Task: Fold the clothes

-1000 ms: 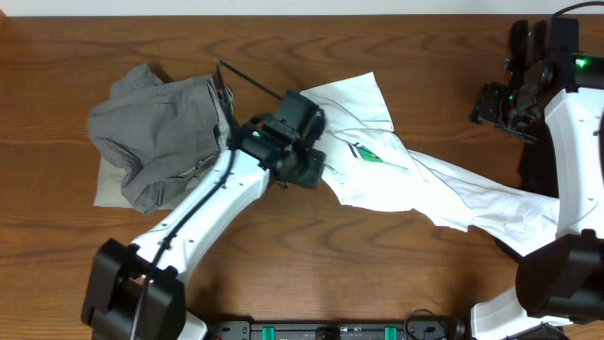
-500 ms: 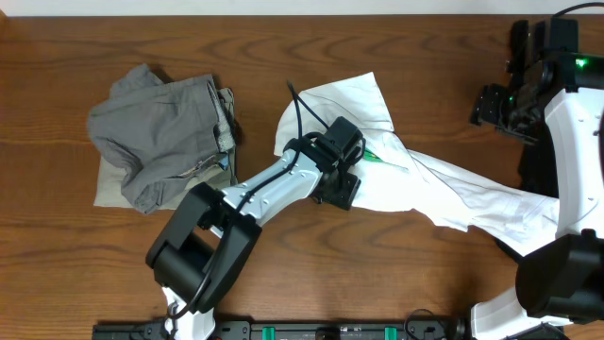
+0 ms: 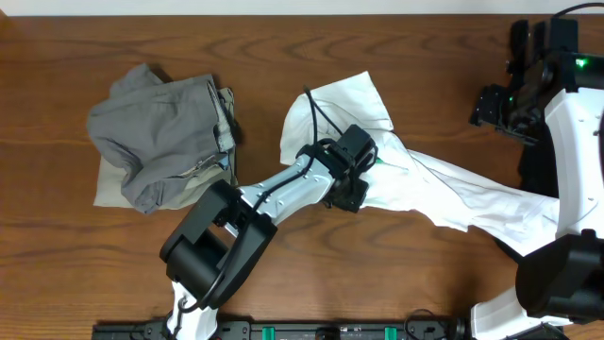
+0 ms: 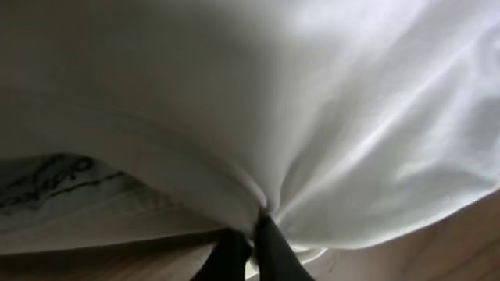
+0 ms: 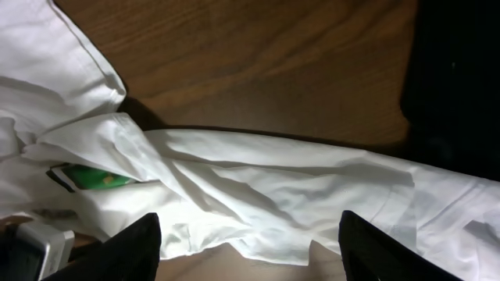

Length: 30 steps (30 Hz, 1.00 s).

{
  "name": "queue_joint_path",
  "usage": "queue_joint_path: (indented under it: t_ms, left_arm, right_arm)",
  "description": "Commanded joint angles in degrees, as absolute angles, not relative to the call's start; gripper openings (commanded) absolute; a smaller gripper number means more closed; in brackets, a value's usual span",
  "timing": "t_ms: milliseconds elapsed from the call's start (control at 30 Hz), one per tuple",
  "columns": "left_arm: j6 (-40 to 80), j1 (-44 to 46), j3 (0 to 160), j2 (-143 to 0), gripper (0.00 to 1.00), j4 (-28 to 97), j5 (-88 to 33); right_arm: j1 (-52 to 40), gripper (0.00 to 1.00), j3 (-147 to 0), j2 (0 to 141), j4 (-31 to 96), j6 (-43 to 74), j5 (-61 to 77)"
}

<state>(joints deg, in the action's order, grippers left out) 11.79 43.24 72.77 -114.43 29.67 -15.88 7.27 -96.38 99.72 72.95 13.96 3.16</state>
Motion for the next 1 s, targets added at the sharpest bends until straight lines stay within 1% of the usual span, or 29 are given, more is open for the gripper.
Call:
queue_joint_path:
  t_ms: [0, 167, 300, 367, 433, 567, 667, 833, 867, 900, 933, 967]
  left_arm:
    - [11.5, 42.5, 73.0, -115.0, 0.06, 34.7, -15.6]
    - [11.5, 38.5, 74.9, -109.1, 0.06, 46.3, -6.9]
    - [11.4, 34.2, 74.9, -102.5, 0.06, 52.1, -0.3]
    - [9.8, 31.7, 74.9, -99.9, 0.05, 53.9, -0.1]
    - [9.4, 29.4, 74.9, -98.0, 0.06, 56.6, -0.1]
    - [9.3, 25.9, 74.9, -96.8, 0.06, 61.5, 3.8]
    - [9.3, 23.4, 74.9, -96.7, 0.06, 63.0, 6.1]
    - [10.0, 19.7, 74.9, -96.0, 0.06, 63.5, 4.9]
    - [9.9, 19.6, 74.9, -95.8, 0.10, 63.6, 4.3]
    - [9.9, 19.6, 74.9, -95.6, 0.17, 63.6, 3.8]
    - [9.6, 19.6, 74.9, -95.4, 0.17, 63.7, 3.1]
    - [9.2, 19.9, 74.9, -95.3, 0.22, 63.7, 2.1]
  right_arm:
    - [7.5, 0.71, -96.6, 99.7, 73.1, 13.2, 2.8]
    - [7.6, 0.71, -96.6, 99.7, 73.0, 13.2, 2.8]
    - [7.5, 0.71, -96.6, 99.7, 73.1, 13.2, 2.8]
    - [7.6, 0.71, -96.6, 99.7, 73.0, 13.2, 2.8]
    - [7.6, 0.71, -96.6, 99.7, 73.0, 13.2, 2.8]
    - [7.5, 0.71, -96.6, 99.7, 73.1, 13.2, 2.8]
    - [7.5, 0.72, -96.6, 99.7, 73.0, 13.2, 2.8]
    - [7.5, 0.74, -96.6, 99.7, 73.1, 13.2, 2.8]
    - [7.5, 0.75, -96.6, 99.7, 73.0, 13.2, 2.9]
    - [7.5, 0.75, -96.6, 99.7, 73.1, 13.1, 3.3]
    - [7.4, 0.76, -96.6, 99.7, 73.0, 12.5, 4.3]
    - [7.3, 0.77, -96.6, 99.7, 73.1, 10.3, 6.6]
